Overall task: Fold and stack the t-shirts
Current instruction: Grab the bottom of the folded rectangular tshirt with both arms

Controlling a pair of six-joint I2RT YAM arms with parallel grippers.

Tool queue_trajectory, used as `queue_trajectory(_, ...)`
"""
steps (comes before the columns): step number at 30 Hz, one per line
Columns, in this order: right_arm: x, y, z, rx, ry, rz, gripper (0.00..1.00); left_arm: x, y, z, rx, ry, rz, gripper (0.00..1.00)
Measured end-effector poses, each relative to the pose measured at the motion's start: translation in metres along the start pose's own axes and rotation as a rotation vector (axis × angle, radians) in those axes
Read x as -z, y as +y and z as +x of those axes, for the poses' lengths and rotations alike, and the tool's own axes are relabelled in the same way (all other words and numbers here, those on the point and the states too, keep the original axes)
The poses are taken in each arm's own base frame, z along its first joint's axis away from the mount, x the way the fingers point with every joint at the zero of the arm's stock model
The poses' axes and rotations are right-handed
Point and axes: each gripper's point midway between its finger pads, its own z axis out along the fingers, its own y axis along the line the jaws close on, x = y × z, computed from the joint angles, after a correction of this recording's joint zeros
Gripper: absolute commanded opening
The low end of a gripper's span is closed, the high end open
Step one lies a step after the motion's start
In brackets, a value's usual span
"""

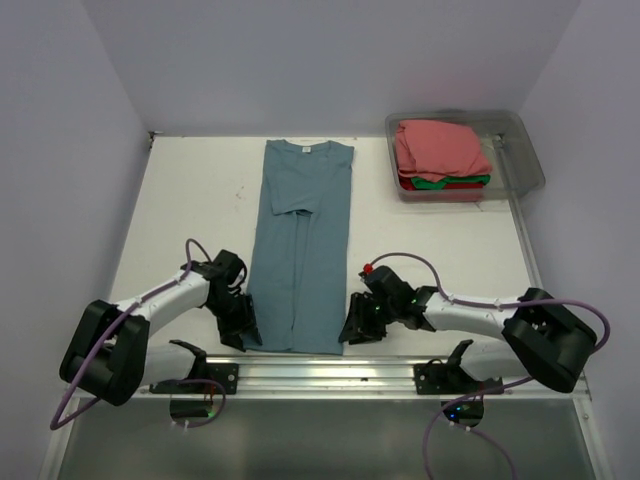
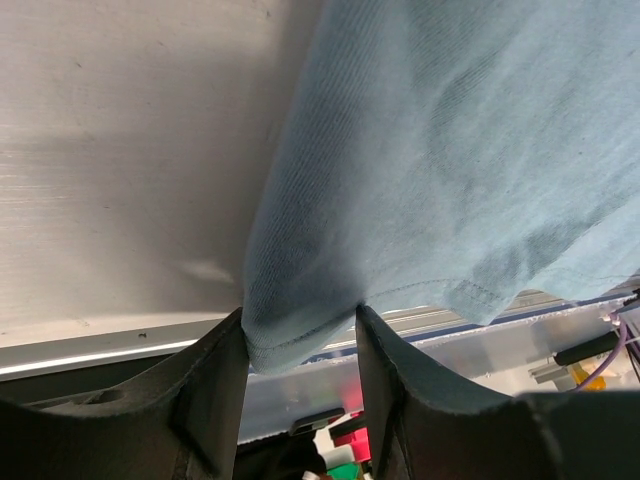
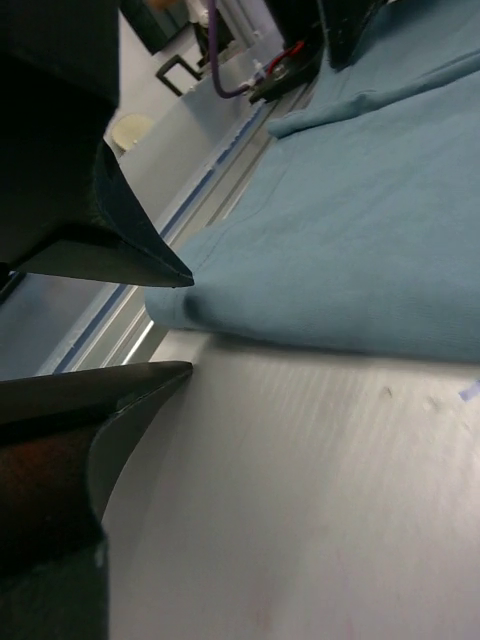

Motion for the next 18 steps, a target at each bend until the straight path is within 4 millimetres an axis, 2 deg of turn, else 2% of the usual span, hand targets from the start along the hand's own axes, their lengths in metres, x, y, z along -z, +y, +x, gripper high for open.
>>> queue_trajectory(5, -0.010, 0.013, 0.022, 0.045, 0.074, -0.023, 0.41, 0.001, -0.001, -0.001, -0.004, -0.007, 0.006, 0.49)
queue_trajectory(9, -0.014, 0.020, 0.031, 0.060, 0.099, -0.028, 0.35, 0.002, -0.002, -0.001, -0.007, -0.013, 0.012, 0.49)
queue_trajectory(10, -0.015, 0.019, 0.031, 0.060, 0.100, -0.025, 0.30, 0.002, -0.003, -0.001, -0.008, -0.016, 0.014, 0.48)
queue_trajectory(12, -0.016, 0.019, 0.032, 0.058, 0.102, -0.020, 0.26, 0.003, -0.003, -0.002, -0.010, -0.019, 0.017, 0.48)
queue_trajectory(15, -0.016, 0.016, 0.030, 0.058, 0.091, -0.004, 0.16, 0.004, -0.004, -0.002, -0.012, -0.023, 0.020, 0.41)
queue_trajectory(17, -0.015, 0.016, 0.027, 0.059, 0.080, 0.007, 0.06, 0.004, -0.004, -0.002, -0.014, -0.027, 0.024, 0.30)
queue_trajectory(18, -0.015, 0.017, 0.027, 0.062, 0.077, 0.011, 0.04, 0.004, -0.004, -0.002, -0.018, -0.028, 0.026, 0.26)
